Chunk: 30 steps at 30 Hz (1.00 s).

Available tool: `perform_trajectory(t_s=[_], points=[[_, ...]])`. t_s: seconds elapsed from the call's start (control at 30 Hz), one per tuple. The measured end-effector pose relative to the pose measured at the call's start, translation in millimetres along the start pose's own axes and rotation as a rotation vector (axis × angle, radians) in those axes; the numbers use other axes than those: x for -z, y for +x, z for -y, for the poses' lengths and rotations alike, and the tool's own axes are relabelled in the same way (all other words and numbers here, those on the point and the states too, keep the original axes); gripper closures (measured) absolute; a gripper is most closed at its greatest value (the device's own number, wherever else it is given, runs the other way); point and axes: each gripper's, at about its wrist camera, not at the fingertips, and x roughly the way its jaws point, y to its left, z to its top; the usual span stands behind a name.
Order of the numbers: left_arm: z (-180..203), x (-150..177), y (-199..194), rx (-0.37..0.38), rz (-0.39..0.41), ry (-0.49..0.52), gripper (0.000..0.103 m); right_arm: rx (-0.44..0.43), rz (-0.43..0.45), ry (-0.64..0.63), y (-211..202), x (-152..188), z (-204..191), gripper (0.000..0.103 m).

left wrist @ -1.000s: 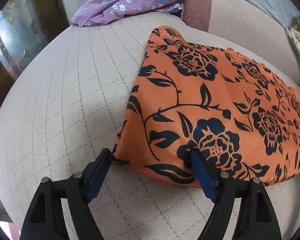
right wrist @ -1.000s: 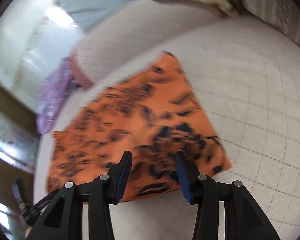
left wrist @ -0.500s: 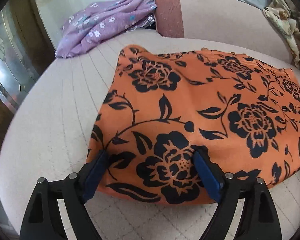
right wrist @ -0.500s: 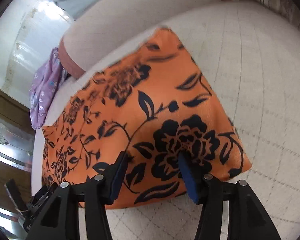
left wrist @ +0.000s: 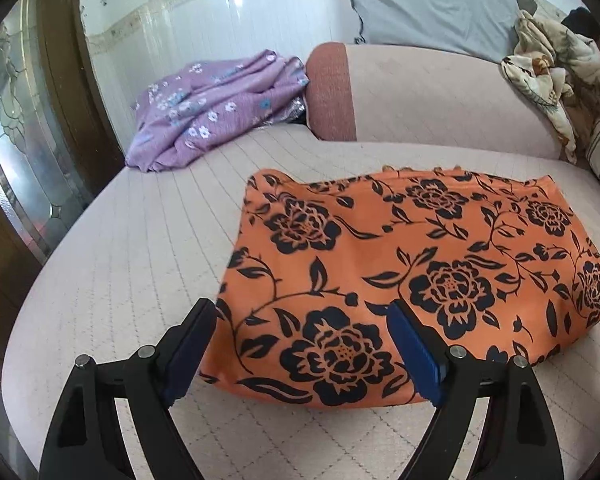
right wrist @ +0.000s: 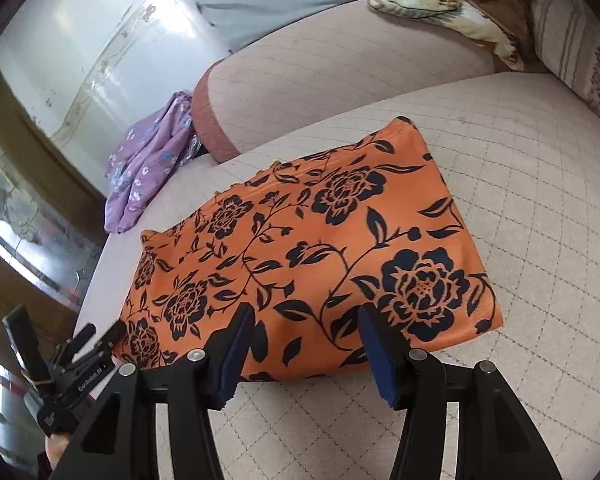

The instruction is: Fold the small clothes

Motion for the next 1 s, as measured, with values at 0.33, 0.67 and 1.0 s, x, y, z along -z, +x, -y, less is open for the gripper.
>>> perform_trajectory(t_s=[0.33,0.67,1.0], points=[[-3,-3,6,-0.009,0.003,-0.002,0.015,0.002,-0.032,-0.043,9,4,-9,0.045],[-2,-1,11,-0.017,-0.01,0.003,0.015,0.005,-0.036,-0.055,11,5,-10,0.045],[-1,0,19,-0.028,-0.024,0.006,0.015,0.012,-0.057,-0.06,19,7,-10,0.045]])
